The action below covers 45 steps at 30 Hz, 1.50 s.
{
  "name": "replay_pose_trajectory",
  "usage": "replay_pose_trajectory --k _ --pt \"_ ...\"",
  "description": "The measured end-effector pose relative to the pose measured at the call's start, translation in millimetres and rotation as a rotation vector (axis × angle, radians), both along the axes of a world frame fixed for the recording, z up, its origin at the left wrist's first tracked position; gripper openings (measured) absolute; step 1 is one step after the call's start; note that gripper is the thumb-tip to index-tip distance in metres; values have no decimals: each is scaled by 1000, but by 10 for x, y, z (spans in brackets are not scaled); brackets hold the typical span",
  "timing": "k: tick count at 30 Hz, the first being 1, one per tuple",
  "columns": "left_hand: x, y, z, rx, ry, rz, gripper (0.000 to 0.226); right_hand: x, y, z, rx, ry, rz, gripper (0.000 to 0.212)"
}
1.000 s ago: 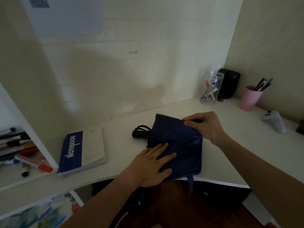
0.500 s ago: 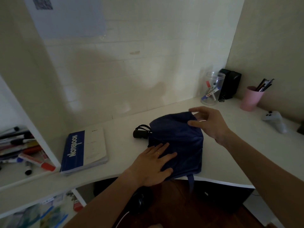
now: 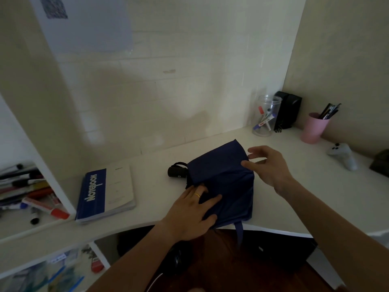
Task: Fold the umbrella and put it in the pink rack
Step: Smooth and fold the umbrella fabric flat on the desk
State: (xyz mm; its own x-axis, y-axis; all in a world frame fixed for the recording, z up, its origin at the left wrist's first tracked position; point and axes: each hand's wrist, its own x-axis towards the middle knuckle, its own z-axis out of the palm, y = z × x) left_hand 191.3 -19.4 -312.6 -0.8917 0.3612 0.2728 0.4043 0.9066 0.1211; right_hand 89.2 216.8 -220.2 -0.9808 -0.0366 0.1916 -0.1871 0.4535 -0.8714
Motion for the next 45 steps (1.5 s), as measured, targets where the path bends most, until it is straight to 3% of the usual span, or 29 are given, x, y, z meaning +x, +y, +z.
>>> replay_pose_trajectory --k 6,13,15,18,21,23,25,27,36,38,40,42,45 --pt "20 13 -67 -1 92 4 56 26 -5 85 -27 -131 157 16" --pt "85 57 -60 99 91 24 57 349 28 3 -184 -152 260 18" --pt "109 71 -22 284 24 90 54 465 64 -179 -295 -230 256 28" --pt "128 79 107 724 -214 216 46 604 80 -449 -402 -288 201 33" --pt "74 88 223 1259 -342 298 48 651 54 -577 -371 -227 112 26" --pt "-9 97 288 1407 -354 440 57 650 52 -610 -338 -234 89 24" --pt "-61 96 351 1376 -357 547 62 643 58 -625 -402 -269 91 21" --pt "-75 88 386 1345 -326 574 51 635 76 -615 -478 -308 133 14" --pt "-69 116 346 1336 -283 539 35 631 114 -504 -767 -429 219 5" --pt "-57 119 381 1381 -327 465 23 631 114 -500 -744 -388 213 11" --pt "-2 77 427 1449 -424 416 18 639 122 -490 -642 -352 203 32" --pt "38 29 450 1491 -546 368 25 640 118 -496 -545 -359 186 44" --pt "23 31 501 1481 -600 419 32 626 100 -515 -479 -383 127 44"
